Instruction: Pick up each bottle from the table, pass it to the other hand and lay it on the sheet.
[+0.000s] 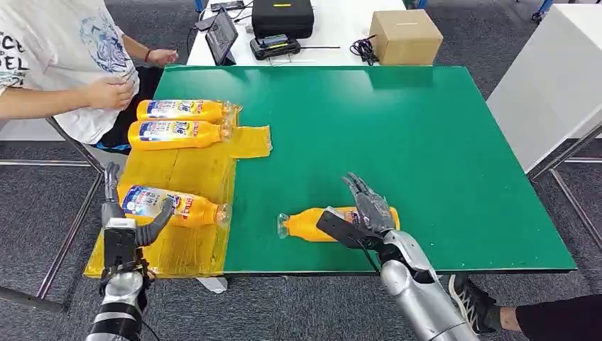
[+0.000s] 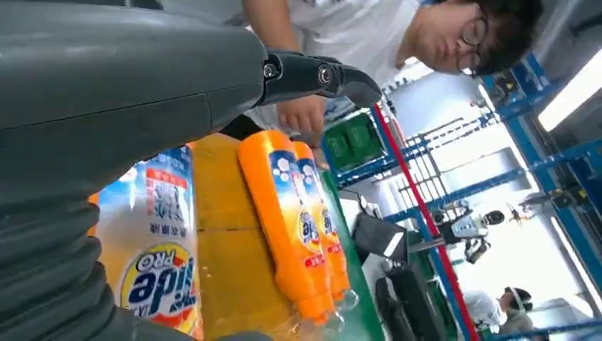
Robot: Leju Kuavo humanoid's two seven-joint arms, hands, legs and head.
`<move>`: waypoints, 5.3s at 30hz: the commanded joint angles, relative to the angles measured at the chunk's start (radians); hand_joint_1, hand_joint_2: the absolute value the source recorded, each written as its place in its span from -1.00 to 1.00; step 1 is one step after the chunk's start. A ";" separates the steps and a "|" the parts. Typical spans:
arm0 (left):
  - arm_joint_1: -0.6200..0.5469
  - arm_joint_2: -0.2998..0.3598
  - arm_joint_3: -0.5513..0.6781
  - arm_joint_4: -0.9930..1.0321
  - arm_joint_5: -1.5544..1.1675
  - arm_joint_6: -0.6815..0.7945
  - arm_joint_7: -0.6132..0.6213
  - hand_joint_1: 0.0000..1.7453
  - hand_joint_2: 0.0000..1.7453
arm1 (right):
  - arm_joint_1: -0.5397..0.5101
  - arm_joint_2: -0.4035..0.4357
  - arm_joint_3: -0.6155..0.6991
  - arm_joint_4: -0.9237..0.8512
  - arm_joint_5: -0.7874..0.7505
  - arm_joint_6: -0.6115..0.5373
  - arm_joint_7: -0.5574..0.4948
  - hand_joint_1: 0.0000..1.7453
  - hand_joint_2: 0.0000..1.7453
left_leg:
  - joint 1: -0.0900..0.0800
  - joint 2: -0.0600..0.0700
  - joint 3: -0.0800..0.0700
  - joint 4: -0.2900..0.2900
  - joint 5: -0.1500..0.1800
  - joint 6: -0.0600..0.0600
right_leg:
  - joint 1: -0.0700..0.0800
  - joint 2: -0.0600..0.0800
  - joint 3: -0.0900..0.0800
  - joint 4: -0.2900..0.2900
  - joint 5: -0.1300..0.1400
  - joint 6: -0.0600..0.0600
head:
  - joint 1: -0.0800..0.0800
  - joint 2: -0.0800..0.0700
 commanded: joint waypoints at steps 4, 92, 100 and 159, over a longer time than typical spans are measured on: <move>0.016 -0.035 -0.133 -0.049 -0.046 -0.026 0.028 -1.00 1.00 | -0.014 -0.043 0.011 0.069 -0.017 0.024 0.011 -1.00 1.00 | 0.000 -0.001 0.005 0.000 -0.002 -0.001 | 0.000 -0.002 0.006 -0.001 -0.003 -0.001 | 0.000 0.000; -0.094 -0.056 -0.296 0.173 0.091 -0.132 0.127 -1.00 1.00 | -0.377 -0.124 0.464 0.472 -0.341 0.257 -0.004 1.00 1.00 | 0.001 0.000 0.006 -0.001 -0.001 -0.001 | 0.001 -0.001 0.007 -0.002 0.000 -0.001 | 0.000 0.000; 0.006 -0.071 -0.229 0.045 0.140 -0.188 0.170 -1.00 1.00 | 0.073 0.043 -0.022 -0.116 -0.222 -0.176 -0.170 1.00 1.00 | 0.002 0.002 0.010 -0.003 -0.003 -0.002 | 0.003 0.001 0.010 -0.005 -0.001 -0.002 | 0.000 0.000; 0.043 0.008 -0.490 -0.030 0.652 -0.647 0.404 -1.00 1.00 | 0.131 0.382 0.053 0.293 -0.183 -0.431 -0.576 1.00 1.00 | 0.001 0.002 0.001 -0.002 -0.002 -0.001 | 0.001 0.001 0.001 -0.002 -0.001 -0.001 | 0.000 0.000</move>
